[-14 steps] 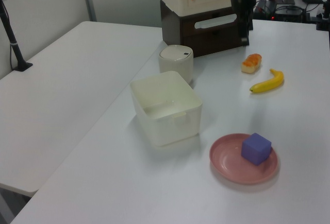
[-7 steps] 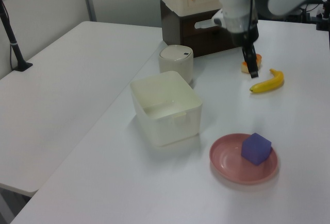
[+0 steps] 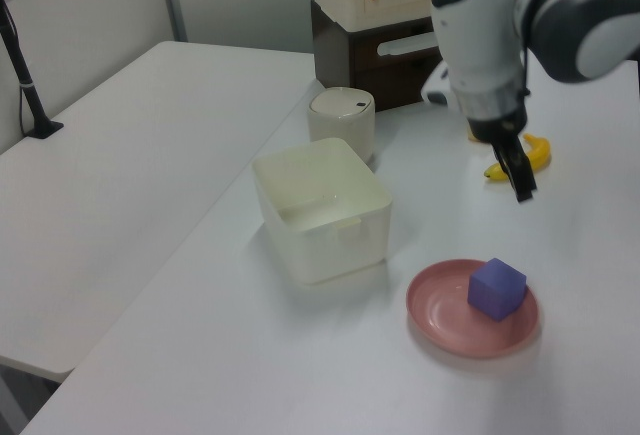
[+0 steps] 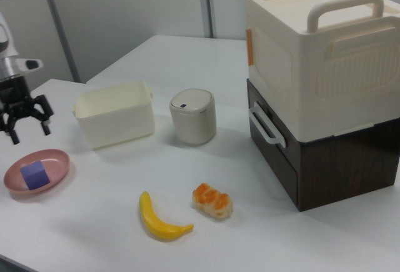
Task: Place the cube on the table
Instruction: 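Lower the gripper over the purple cube and close on it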
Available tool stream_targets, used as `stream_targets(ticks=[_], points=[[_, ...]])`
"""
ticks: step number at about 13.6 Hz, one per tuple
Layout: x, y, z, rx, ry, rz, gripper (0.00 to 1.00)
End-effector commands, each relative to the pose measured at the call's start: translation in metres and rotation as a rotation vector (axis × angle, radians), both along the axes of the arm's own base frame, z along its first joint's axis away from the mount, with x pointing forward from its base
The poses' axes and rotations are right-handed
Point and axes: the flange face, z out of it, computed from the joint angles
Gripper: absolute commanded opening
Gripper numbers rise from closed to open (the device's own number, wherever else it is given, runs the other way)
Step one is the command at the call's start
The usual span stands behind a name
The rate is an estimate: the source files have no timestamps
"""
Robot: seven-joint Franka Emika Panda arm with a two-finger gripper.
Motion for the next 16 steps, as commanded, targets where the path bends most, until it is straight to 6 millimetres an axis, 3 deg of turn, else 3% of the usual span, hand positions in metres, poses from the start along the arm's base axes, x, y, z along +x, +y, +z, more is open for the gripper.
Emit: stream_targets(ticks=[1, 4, 5, 11, 14, 16], points=[[-0.034, 0.042, -0.030, -0.043, -0.017, 0.000, 1.00], [-0.051, 0.065, -0.070, -0.047, -0.101, 0.007, 1.00], [-0.048, 0.070, -0.086, -0.052, -0.108, -0.001, 1.00], [-0.021, 0.073, -0.122, -0.070, -0.193, -0.058, 1.00], [-0.021, 0.072, -0.135, -0.084, -0.172, -0.049, 1.00], [-0.021, 0.071, -0.145, -0.089, -0.152, -0.045, 0.95]])
